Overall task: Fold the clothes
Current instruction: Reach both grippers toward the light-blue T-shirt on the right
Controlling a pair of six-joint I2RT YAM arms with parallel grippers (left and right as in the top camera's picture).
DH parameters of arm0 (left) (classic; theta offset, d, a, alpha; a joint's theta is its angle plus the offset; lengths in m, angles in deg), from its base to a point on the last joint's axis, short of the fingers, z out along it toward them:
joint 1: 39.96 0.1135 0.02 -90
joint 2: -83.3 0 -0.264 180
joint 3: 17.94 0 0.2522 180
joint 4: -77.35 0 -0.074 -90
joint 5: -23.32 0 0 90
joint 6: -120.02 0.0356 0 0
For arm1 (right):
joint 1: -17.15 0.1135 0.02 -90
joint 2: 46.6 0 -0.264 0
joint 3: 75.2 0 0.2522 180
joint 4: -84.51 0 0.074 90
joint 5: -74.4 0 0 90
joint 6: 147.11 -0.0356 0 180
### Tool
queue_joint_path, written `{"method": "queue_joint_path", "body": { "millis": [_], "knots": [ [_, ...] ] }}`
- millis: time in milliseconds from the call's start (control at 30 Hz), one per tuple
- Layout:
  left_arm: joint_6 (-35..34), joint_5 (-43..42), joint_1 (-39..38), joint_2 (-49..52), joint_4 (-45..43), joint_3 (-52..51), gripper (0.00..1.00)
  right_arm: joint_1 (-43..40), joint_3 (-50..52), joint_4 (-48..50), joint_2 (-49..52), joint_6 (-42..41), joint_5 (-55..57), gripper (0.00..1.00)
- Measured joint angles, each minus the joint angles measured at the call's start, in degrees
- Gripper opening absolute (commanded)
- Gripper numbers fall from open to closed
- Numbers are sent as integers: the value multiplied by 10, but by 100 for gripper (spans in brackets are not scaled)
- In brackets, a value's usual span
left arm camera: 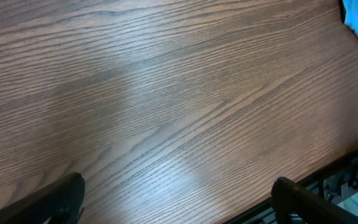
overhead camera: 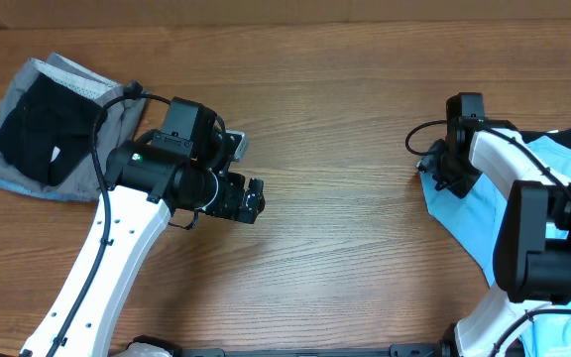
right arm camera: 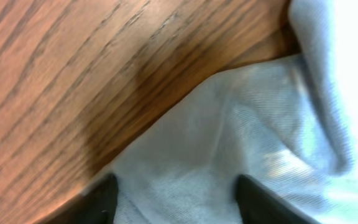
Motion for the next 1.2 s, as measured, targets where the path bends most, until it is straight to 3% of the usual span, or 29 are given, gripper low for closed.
{"method": "queue_joint_path", "body": {
  "millis": [67,100,433,700,767,833,867,1033,1200],
  "knots": [
    [0,0,0,0,0,0,99,0,3,2,-2,-1,-1,5],
    [0,1,0,0,0,0,99,0,3,2,-2,-2,-3,4],
    [0,2,0,0,0,0,100,25,-15,-86,-33,23,-19,4],
    [0,9,0,0,40,1,100,166,-53,-83,-165,50,-62,4],
    [0,19,0,0,45,1,100,217,-53,-75,-163,52,-70,10],
    [0,30,0,-1,48,2,100,266,-53,-67,-158,44,-69,31],
    [0,33,0,-2,48,3,100,286,-53,-64,-156,39,-68,37],
    [0,43,0,-7,48,14,100,337,-53,-55,-156,11,-55,39],
    [0,44,0,-10,20,16,100,285,-53,-63,-156,0,-51,38]
  ]
}}
